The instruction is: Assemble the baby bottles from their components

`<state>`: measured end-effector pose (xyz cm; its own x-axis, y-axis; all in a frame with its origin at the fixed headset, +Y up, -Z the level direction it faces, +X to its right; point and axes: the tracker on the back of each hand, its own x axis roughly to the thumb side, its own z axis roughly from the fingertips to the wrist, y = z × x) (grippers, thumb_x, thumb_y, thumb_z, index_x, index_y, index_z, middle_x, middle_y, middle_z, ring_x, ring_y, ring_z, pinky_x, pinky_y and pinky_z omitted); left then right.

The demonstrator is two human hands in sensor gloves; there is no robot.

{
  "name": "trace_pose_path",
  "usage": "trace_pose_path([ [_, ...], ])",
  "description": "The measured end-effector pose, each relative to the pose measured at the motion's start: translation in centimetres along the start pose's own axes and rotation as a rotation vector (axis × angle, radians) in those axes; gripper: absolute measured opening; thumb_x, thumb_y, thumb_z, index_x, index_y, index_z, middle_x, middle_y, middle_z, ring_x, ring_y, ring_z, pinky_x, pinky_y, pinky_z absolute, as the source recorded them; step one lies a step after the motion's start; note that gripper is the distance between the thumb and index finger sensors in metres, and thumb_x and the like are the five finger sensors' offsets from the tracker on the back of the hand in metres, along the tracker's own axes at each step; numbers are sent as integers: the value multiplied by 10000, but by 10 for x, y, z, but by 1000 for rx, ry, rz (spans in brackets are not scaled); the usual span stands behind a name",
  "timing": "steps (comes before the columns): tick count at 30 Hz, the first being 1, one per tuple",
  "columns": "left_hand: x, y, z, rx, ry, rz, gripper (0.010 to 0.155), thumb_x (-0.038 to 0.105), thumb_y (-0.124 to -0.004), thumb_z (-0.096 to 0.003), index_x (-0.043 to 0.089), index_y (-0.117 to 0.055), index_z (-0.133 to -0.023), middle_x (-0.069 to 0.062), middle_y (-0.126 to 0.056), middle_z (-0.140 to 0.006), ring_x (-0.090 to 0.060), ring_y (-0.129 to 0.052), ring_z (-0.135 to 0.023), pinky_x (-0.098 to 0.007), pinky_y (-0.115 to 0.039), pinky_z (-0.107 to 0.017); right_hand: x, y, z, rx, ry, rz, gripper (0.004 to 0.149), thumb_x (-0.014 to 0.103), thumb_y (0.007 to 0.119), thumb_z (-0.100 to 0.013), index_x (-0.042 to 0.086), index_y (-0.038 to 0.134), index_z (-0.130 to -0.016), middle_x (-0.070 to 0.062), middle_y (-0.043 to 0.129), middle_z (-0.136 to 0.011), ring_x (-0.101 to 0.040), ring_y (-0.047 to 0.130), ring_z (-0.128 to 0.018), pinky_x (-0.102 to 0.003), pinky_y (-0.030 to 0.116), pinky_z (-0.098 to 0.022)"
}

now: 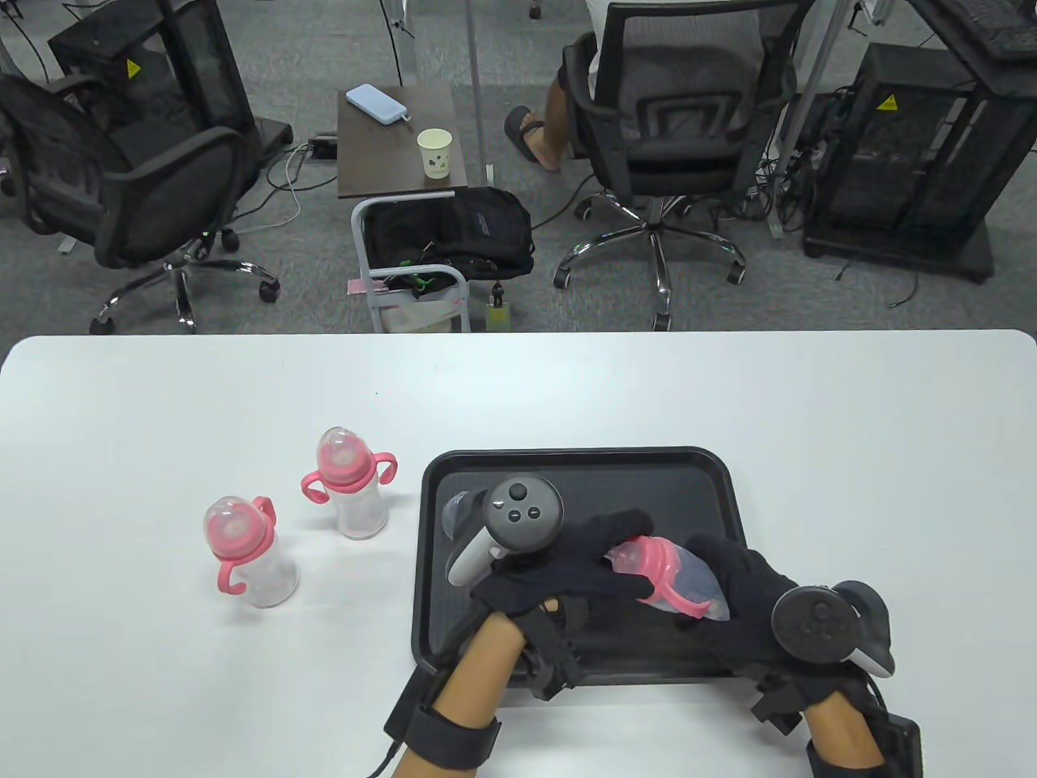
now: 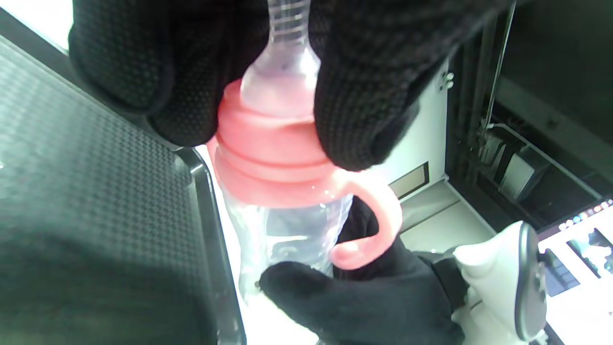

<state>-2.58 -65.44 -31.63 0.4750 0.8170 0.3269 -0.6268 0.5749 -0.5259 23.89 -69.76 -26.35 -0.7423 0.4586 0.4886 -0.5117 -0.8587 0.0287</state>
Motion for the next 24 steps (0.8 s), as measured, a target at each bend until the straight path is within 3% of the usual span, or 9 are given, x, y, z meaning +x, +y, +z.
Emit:
trace_pose_path([
  [4,-4,1,2,114,18,29,814,588,-977,-436,245,-696,-1118,-135,-818,-1047,-338,-1053,-669,-416,-936,-439,1,0,-1,-9,-2,-40,901,510,907,-479,78,434,-1113,-221,637,-1088,-525,758,-903,-670,763,-515],
  [6,-2,-2,2,130,1,34,800,570,-990,-432,232,-717,-1103,-148,-828,-1033,-320,-1077,-628,-392,-957,-409,2,-2,0,-17,1,-4,901,507,906,-478,81,430,-1114,-226,625,-1103,-522,758,-906,-674,760,-517],
  [14,5,-10,-2,59,-63,-77,807,445,-986,-436,196,-662,-1131,-164,-752,-1113,-381,-1042,-719,-425,-949,-500,0,0,0,30,-1,35,900,486,907,-478,76,437,-1128,-222,667,-1092,-529,765,-899,-695,770,-490],
  [18,2,-9,-1,80,-81,-52,807,460,-1012,-423,241,-681,-1126,-133,-768,-1107,-340,-1045,-714,-406,-946,-495,-4,0,0,24,6,-13,901,485,905,-482,85,426,-1131,-217,646,-1101,-532,745,-918,-697,761,-506],
  [24,1,6,8,99,0,-94,793,538,-972,-451,309,-657,-1142,-74,-766,-1118,-386,-919,-861,-501,-836,-562,-9,-1,0,23,20,-67,894,497,882,-494,85,416,-1136,-219,644,-1103,-529,746,-917,-668,779,-487],
])
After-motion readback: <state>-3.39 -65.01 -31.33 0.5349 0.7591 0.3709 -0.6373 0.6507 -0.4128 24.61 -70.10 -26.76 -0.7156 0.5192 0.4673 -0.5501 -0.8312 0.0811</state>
